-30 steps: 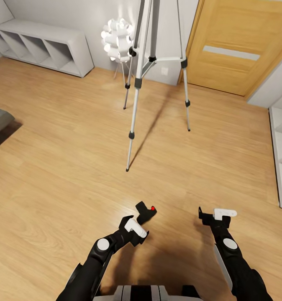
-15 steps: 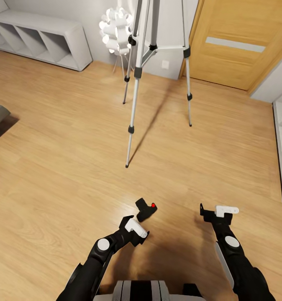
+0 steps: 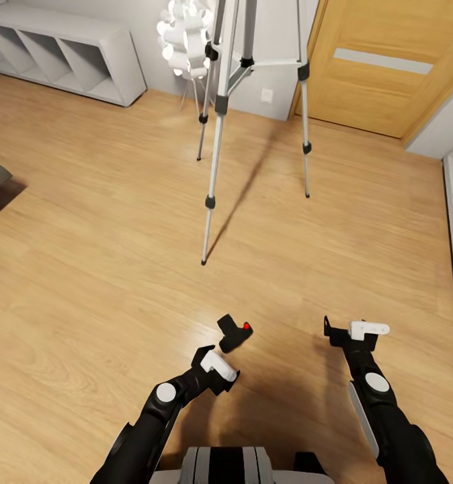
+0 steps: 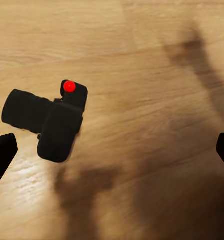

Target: Attach the digital camera to the camera tripod in the bedroom.

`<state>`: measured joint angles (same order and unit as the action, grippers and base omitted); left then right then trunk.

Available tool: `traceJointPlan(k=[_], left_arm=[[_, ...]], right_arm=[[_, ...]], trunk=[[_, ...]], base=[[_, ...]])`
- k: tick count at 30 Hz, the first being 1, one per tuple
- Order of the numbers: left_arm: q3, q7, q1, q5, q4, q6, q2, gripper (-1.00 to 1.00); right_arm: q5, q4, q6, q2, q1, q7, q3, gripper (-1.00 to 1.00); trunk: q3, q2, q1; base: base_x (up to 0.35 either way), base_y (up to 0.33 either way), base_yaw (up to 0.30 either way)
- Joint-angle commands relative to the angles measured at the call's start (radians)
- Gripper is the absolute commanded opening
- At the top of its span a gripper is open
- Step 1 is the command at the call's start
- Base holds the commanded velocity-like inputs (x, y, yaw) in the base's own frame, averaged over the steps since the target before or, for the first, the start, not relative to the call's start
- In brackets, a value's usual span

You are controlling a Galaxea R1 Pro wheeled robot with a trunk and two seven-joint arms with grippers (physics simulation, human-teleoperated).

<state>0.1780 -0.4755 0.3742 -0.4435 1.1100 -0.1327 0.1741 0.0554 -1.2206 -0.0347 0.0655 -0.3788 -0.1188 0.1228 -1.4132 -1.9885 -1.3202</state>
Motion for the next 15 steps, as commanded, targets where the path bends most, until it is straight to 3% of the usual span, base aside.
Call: traceJointPlan(k=[1,9,15], left_arm=[[-0.001,-0.005,0.0,-0.004,0.004,-0.005,0.0,1.0],[0.0,-0.006,0.0,-0.006,0.028,-0.029,0.0,1.0],[0.004,-0.006,0.0,-0.007,0.054,-0.097,0.0,1.0]], right_arm=[[0.006,-0.001,-0.004,0.0,0.0,-0.004,-0.001,1.0],[0.006,-0.003,-0.004,-0.002,0.0,-0.004,-0.001,1.0],[0.006,0.0,-0.004,-0.003,0.0,-0.004,-0.002,1.0]], trunk=[[-0.005,-0.007,-0.004],[-0.037,-0.063,-0.034],[-0.042,-0.063,-0.034]], base=[[0.0,0.0,0.0],[0.0,0.0,0.0],[0.0,0.0,0.0]])
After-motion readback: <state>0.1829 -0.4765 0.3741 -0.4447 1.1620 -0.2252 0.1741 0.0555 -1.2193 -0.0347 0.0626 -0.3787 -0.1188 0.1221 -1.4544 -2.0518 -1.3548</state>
